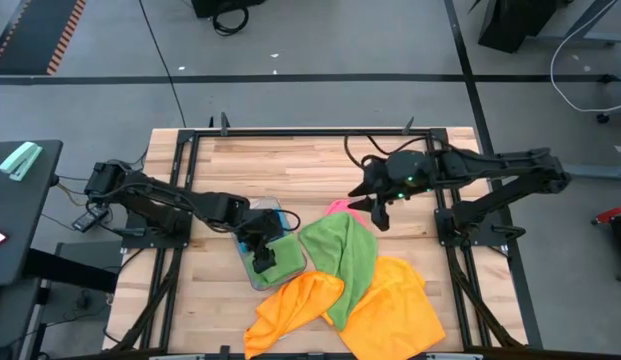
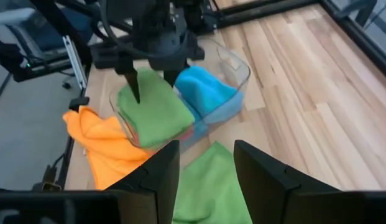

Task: Fold microfiber towels
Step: Put the top green towel into the transparent bin

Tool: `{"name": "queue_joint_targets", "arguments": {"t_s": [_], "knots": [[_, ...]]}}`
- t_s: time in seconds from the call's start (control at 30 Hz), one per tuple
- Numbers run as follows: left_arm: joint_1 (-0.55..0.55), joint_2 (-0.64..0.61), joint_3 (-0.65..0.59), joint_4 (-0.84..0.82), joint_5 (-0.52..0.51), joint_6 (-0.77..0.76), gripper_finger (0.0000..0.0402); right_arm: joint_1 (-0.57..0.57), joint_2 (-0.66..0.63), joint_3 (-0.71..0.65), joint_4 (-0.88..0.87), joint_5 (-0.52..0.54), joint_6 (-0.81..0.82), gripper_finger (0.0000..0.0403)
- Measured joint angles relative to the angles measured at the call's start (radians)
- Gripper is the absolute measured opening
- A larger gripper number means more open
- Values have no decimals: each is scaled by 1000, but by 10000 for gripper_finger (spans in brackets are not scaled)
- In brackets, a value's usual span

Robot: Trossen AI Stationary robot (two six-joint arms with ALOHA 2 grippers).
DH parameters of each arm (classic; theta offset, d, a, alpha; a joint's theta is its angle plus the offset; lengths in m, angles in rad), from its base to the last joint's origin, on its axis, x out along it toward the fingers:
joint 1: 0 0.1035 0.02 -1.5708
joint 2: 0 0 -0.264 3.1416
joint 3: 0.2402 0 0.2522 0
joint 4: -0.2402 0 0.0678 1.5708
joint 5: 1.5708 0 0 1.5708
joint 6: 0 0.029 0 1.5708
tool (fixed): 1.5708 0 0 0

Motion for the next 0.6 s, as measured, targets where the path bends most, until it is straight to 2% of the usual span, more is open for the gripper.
{"name": "queue_joint_targets", "arguments": {"t_s": [0.17, 0.33, 0.6], "knots": [[-42, 14, -56, 51, 0, -69, 272, 0, 5, 0, 48, 0, -6, 161], [-71, 13, -88, 178, 3, -159, 272, 1, 5, 0, 52, 0, -5, 161], [-66, 6, -84, 119, -13, -176, 272, 1, 5, 0, 71, 0, -21, 161]]}}
